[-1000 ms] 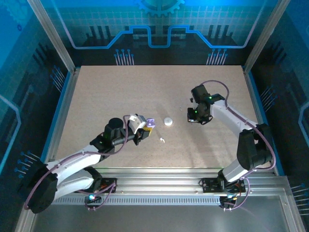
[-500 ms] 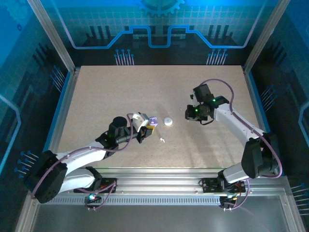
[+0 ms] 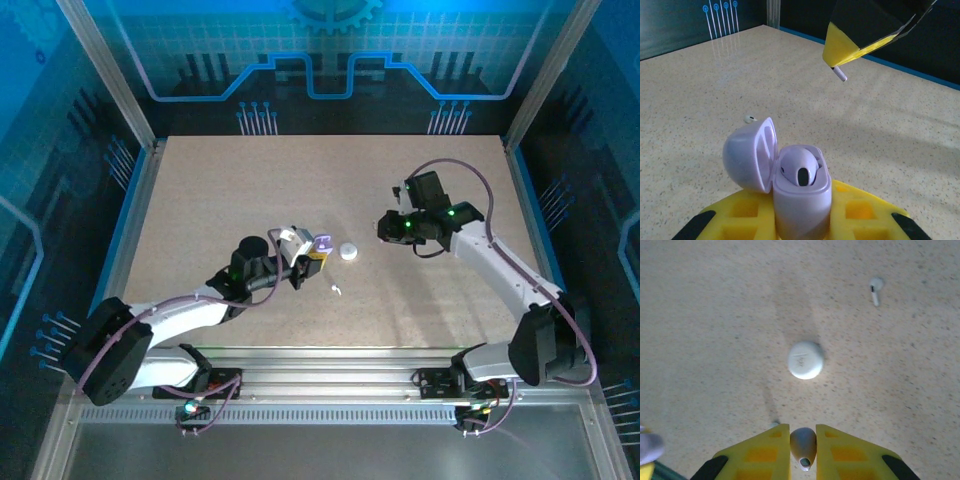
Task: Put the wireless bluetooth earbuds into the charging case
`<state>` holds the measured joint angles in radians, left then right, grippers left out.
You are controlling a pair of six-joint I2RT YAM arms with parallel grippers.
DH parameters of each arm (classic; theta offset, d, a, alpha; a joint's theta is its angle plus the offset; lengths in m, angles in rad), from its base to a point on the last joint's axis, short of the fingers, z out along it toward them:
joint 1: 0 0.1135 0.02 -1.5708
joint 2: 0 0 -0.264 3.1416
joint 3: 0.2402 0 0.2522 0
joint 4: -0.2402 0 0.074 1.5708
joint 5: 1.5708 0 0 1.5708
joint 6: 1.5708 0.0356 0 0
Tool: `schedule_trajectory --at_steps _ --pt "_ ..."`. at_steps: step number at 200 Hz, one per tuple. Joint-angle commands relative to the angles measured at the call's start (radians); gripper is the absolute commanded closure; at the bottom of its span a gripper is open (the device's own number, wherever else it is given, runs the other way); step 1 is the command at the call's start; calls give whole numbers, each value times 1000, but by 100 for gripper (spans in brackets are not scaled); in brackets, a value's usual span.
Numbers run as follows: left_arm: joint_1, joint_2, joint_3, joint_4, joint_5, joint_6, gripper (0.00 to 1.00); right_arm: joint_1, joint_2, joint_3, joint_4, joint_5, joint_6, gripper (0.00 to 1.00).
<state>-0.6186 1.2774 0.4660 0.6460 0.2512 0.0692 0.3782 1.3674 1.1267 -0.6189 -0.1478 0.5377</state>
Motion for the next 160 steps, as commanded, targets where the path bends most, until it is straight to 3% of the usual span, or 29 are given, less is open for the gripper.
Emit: schedule_trajectory --at_steps 1,87,160 --pt "-8 21 30 70 14 -15 97 28 -33 -2 70 -68 27 84" --pt "-18 39 26 160 16 -38 97 147 -76 -28 309 -128 84 85" --pt "-18 48 20 229 6 -76 97 214 -125 -155 588 -122 156 84"
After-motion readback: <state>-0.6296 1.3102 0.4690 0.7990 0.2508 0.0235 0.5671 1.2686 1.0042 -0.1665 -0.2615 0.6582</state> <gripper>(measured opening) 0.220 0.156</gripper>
